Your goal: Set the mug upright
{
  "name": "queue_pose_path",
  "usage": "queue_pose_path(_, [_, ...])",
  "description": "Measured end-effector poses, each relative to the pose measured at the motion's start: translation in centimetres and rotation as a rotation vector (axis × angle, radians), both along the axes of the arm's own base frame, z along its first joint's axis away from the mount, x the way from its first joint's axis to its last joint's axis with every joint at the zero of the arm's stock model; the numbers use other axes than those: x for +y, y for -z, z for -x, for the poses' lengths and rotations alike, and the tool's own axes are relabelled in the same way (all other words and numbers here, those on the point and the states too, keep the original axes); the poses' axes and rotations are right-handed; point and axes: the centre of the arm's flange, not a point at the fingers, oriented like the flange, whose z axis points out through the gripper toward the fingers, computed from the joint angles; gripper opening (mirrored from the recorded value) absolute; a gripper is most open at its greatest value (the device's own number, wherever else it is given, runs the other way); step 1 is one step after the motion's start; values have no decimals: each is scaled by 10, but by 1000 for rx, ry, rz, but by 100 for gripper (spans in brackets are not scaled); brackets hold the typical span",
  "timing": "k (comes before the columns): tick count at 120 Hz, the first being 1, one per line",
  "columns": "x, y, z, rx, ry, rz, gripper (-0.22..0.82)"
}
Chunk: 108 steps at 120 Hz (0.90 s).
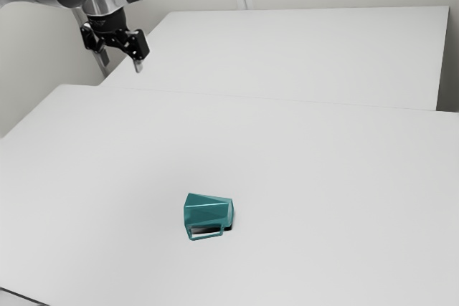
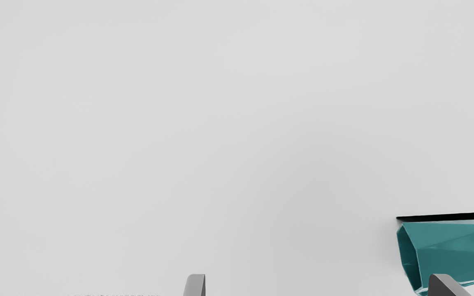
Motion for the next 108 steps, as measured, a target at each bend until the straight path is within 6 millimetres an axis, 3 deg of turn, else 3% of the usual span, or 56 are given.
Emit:
queue_pose_path(20, [24, 3, 1, 2, -48, 2, 59])
queue_pose_path(43, [43, 14, 17, -16, -101, 89, 59])
queue_pose_path(52, [49, 34, 22, -4, -122, 126, 59])
queue_pose_path(70, [49, 93, 42, 15, -157, 227, 58])
queue_pose_path(108, [54, 146, 67, -84, -298, 473, 58])
